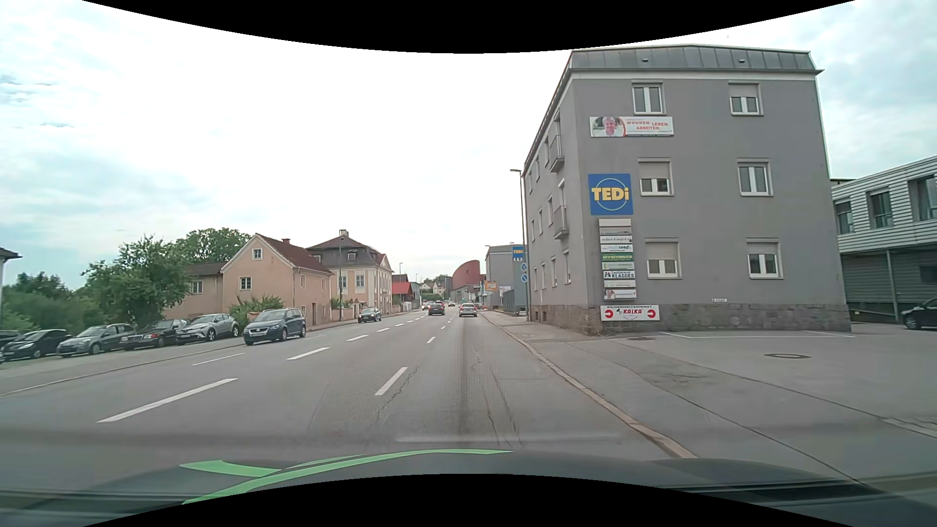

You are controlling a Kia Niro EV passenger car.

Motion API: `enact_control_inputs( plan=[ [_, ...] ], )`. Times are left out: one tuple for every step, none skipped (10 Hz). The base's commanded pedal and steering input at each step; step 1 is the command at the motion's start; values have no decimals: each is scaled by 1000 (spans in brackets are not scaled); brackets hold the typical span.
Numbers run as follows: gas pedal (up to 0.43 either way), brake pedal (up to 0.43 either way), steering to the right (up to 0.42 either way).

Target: Follow the waypoints while adhering to traffic rules and regulations

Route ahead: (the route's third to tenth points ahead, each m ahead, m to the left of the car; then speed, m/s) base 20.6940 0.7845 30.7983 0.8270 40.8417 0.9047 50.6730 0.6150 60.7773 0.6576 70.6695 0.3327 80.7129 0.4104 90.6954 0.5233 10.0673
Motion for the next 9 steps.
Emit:
enact_control_inputs(
  plan=[
    [98,0,-3],
    [87,0,-4],
    [87,0,-4],
    [87,0,-4],
    [87,0,-4],
    [87,0,-4],
    [87,0,-3],
    [87,0,-3],
    [87,0,-3]
  ],
)
